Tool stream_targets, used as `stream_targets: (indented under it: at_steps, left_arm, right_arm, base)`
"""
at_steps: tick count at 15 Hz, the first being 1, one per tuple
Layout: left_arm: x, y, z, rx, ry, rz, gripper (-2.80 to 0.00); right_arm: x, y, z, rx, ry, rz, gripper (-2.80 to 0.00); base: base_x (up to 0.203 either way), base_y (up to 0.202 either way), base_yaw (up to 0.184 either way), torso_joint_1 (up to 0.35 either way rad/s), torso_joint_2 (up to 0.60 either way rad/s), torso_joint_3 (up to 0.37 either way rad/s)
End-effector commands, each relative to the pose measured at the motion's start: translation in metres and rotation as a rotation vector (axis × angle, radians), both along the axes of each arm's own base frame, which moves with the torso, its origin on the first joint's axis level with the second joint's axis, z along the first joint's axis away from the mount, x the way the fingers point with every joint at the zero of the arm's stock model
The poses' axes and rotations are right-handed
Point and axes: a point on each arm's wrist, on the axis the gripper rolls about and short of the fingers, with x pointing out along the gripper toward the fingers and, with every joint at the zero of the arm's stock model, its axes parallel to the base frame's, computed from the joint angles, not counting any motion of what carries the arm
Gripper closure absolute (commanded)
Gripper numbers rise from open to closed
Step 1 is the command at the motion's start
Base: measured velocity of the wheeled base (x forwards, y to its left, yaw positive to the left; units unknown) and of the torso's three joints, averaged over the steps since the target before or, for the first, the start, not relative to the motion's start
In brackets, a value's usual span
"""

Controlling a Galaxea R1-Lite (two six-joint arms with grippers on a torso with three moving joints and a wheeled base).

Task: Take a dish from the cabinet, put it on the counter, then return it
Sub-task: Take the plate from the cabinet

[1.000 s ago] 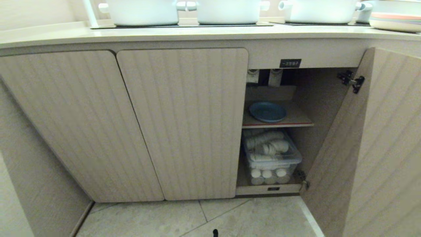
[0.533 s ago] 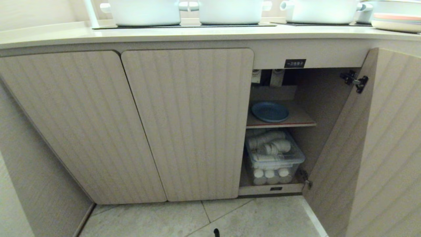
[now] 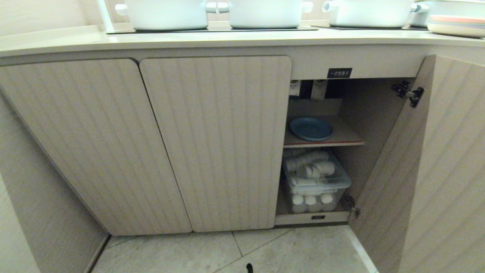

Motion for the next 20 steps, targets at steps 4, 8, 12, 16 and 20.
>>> stream_targets:
  at_steps: [4, 8, 12, 16, 20]
  left_arm:
    - [0.0000, 0.0000, 0.0000, 0.000, 0.000, 0.000, 0.00]
    - [0.0000, 0.0000, 0.0000, 0.002, 0.000, 0.000, 0.00]
    - [0.0000, 0.0000, 0.0000, 0.002, 0.000, 0.000, 0.00]
    - [0.0000, 0.0000, 0.0000, 0.002, 0.000, 0.000, 0.00]
    - [0.0000, 0.0000, 0.0000, 0.002, 0.000, 0.000, 0.00]
  right_arm:
    - [0.0000, 0.0000, -0.0002, 0.001, 0.000, 0.000, 0.00]
    - [0.0001, 0.0000, -0.0001, 0.000, 0.001, 0.000, 0.00]
    - [-0.0001, 0.0000, 0.0002, -0.001, -0.001, 0.000, 0.00]
    - [-0.0001, 0.0000, 0.0002, 0.001, -0.002, 0.000, 0.00]
    - [0.0000, 0.0000, -0.0002, 0.001, 0.000, 0.000, 0.00]
  base:
    - [0.000, 0.000, 0.000, 0.000, 0.00, 0.000]
    - [0.000, 0.000, 0.000, 0.000, 0.00, 0.000]
    - [0.000, 0.000, 0.000, 0.000, 0.00, 0.000]
    - [0.000, 0.000, 0.000, 0.000, 0.00, 0.000]
    - [0.000, 0.000, 0.000, 0.000, 0.00, 0.000]
